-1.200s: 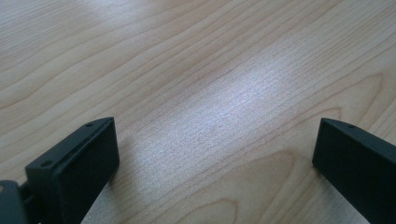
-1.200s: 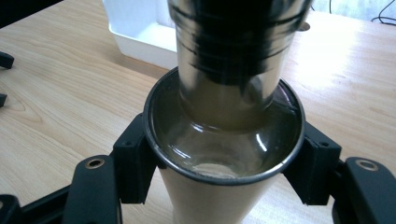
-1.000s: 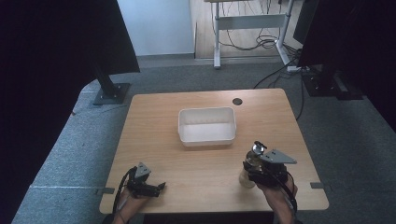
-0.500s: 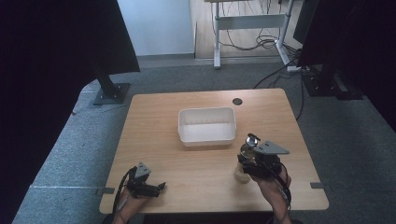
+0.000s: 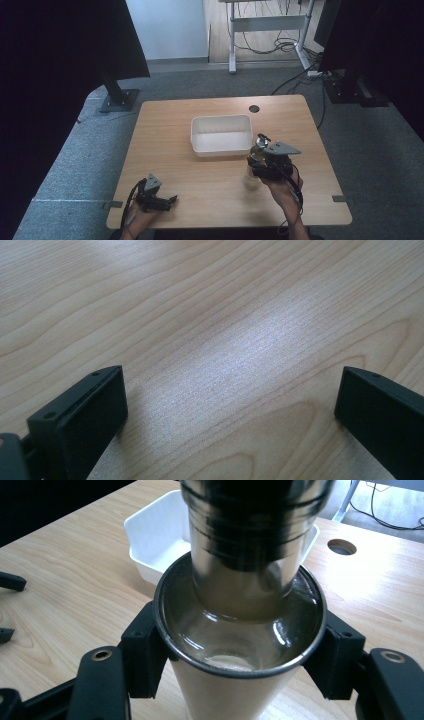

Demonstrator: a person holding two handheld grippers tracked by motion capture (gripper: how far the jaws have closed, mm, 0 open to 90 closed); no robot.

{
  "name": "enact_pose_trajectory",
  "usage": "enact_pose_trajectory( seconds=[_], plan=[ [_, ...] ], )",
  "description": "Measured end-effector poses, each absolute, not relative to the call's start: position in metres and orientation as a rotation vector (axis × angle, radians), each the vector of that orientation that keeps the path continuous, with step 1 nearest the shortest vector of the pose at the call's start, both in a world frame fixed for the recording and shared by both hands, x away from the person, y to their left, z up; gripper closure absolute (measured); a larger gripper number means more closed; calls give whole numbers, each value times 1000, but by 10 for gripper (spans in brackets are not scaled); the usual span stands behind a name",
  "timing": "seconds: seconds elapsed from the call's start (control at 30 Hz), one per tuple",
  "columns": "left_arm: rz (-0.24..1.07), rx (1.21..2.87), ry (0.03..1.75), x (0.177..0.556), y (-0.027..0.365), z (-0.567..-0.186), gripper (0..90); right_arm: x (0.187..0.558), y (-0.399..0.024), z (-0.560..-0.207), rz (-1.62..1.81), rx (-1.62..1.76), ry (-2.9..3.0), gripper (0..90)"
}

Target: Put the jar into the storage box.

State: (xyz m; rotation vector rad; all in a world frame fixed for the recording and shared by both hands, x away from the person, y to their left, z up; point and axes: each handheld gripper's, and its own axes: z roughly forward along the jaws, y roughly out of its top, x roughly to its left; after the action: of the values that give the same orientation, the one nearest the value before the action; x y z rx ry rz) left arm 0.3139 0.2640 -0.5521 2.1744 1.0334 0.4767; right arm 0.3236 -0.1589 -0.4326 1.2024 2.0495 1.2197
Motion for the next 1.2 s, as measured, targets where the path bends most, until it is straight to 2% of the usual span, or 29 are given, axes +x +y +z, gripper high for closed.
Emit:
enact_pose_trajectory(
  seconds=[1.2],
  plan=[
    [476,2174,1034,314,264,-552,1,386,-115,-401,1234,1153,2061,340]
  ],
)
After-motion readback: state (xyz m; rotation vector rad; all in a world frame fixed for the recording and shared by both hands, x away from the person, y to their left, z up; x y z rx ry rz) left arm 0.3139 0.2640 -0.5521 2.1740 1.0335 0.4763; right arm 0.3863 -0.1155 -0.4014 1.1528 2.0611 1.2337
